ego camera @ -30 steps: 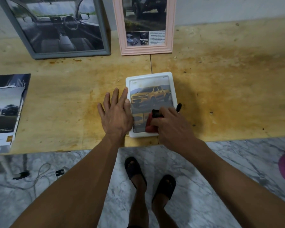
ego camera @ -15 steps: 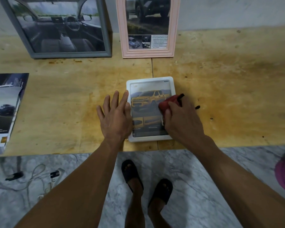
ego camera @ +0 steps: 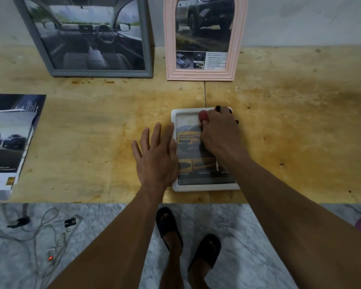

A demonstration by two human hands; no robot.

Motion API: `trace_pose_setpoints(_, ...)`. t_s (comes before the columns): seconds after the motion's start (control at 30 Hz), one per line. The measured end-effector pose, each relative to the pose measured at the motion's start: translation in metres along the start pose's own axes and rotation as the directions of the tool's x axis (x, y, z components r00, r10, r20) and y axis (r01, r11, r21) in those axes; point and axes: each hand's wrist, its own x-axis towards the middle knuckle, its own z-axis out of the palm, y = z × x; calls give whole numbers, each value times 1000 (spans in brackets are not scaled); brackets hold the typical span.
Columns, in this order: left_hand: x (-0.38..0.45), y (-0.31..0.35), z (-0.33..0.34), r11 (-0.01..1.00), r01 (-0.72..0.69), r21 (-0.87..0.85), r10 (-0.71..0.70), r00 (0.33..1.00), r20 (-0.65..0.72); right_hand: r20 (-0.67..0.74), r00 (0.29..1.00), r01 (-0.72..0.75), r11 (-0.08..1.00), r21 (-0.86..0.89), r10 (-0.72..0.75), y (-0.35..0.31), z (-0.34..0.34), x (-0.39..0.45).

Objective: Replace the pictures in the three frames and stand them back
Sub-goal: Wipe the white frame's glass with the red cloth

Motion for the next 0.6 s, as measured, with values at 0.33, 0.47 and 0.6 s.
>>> trace_pose_setpoints(0.33, -1, 0, 0, 1000, 0, 2, 0, 1000, 3, 163, 974, 140, 985, 98, -155, -42, 9, -9)
trace_pose_setpoints(0.47, 0, 0, -1, 1000, 4, -4, -4, 1000, 21, 230, 943, 209, 965, 159, -242, -33, -3, -51)
trace_pose_setpoints(0.6, 1, 0, -1, 1000, 22, -16, -22, 999, 33, 310, 930, 140, 970, 200, -199, -28, -9, -81)
